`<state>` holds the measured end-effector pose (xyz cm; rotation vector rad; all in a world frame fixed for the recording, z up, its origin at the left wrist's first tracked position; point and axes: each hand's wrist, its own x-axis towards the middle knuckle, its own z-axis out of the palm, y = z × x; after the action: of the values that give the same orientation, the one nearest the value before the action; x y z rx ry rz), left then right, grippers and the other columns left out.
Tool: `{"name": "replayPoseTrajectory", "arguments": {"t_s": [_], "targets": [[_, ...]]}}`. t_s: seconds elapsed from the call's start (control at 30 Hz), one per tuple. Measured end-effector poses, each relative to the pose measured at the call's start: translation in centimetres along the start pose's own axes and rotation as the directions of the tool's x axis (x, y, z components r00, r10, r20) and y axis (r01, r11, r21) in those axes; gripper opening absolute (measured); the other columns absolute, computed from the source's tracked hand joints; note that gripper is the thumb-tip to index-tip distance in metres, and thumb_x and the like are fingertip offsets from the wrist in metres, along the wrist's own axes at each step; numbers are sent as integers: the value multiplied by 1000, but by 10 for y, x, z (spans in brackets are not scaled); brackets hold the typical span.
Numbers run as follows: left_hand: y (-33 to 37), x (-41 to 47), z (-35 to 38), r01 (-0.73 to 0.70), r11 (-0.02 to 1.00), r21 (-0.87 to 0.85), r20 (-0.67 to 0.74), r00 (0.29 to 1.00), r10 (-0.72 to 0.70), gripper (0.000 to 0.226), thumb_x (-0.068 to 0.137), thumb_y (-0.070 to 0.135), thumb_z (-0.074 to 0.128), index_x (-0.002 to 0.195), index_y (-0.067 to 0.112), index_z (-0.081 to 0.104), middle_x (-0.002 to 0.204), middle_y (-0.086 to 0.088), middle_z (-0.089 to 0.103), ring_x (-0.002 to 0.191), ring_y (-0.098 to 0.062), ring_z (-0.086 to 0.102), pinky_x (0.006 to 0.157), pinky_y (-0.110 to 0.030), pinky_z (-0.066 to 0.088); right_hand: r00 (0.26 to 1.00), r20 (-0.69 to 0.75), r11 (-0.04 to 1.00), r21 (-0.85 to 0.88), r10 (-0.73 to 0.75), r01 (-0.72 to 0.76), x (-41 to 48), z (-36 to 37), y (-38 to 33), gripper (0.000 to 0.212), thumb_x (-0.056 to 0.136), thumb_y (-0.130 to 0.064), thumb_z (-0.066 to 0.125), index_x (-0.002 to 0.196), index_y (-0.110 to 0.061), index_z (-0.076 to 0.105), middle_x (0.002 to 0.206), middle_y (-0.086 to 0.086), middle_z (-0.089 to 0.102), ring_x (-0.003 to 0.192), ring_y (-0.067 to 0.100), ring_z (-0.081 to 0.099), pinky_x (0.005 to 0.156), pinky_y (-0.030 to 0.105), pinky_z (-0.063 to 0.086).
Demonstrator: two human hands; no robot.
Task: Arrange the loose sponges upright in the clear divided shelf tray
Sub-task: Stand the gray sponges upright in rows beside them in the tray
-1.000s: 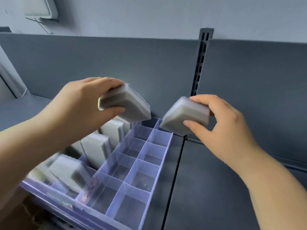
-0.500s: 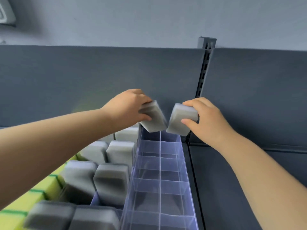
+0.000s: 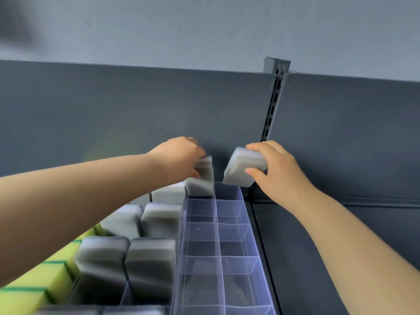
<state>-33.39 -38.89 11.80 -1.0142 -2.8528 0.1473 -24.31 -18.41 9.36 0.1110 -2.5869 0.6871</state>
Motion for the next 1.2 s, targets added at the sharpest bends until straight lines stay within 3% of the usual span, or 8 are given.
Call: {"name": "replayPoseTrajectory", "arguments": {"t_s": [0.23,0.33,0.4,0.5,0.67,0.9,1.03,1.2], "targets": [[3,8,7,24,999,-31,70,997,-21,45,83,37,66,121,17,53,110,-3,55,101,-23,53,82,-35,46,1000,19,1000,4,-10,10,4,6,2,43,86,-18,62,127,-23,48,124,-10,45,97,1,38,83,18,32],[6,10,9,28,997,-68,59,998,-24,42,83,32,68,116,16,48,85,1,49,81,-23,48,64,-30,37,999,39,1000,17,-5,4,4,9,3,43,87,-19,61,128,-24,48,126,-10,45,97,1,39,82,17,32],[9,10,14,17,999,-51,71,997,-14,38,84,30,67,112,15,47,79,2,46,79,-23,46,62,-30,36,998,60,1000,19,-3,2,3,10,4,43,88,-20,59,130,-24,46,127,-11,44,95,3,41,82,16,31],[14,10,25,-16,1000,0,118,993,16,35,85,25,66,112,13,47,95,-6,58,84,-26,51,68,-34,45,996,91,1000,22,1,-3,2,10,5,44,90,-20,58,131,-24,45,128,-12,43,96,5,43,83,16,31],[15,11,31,15,999,-45,126,992,-9,37,83,24,68,114,15,48,100,-7,60,82,-24,50,66,-32,44,994,106,999,25,26,-29,2,9,10,45,90,-19,57,132,-24,43,132,-10,43,113,8,43,87,16,29],[15,12,23,40,996,-80,154,988,-27,43,84,26,68,123,20,51,115,-3,57,102,-24,53,70,-27,38,990,140,999,31,7,-11,7,13,5,36,89,-17,57,122,-25,45,125,-8,46,100,10,44,84,22,34],[13,10,19,27,998,-58,155,988,-18,45,87,22,64,129,22,50,124,-2,55,113,-24,50,84,-29,42,986,164,1000,-11,-17,19,8,18,1,34,89,-17,56,121,-24,46,124,-10,45,102,14,48,85,26,39],[12,8,20,29,996,-80,141,990,-17,45,87,19,62,130,22,51,128,0,54,118,-22,48,90,-28,41,981,194,998,-52,-28,39,9,23,-1,33,90,-19,55,121,-26,45,126,-10,44,101,19,51,86,33,44]]}}
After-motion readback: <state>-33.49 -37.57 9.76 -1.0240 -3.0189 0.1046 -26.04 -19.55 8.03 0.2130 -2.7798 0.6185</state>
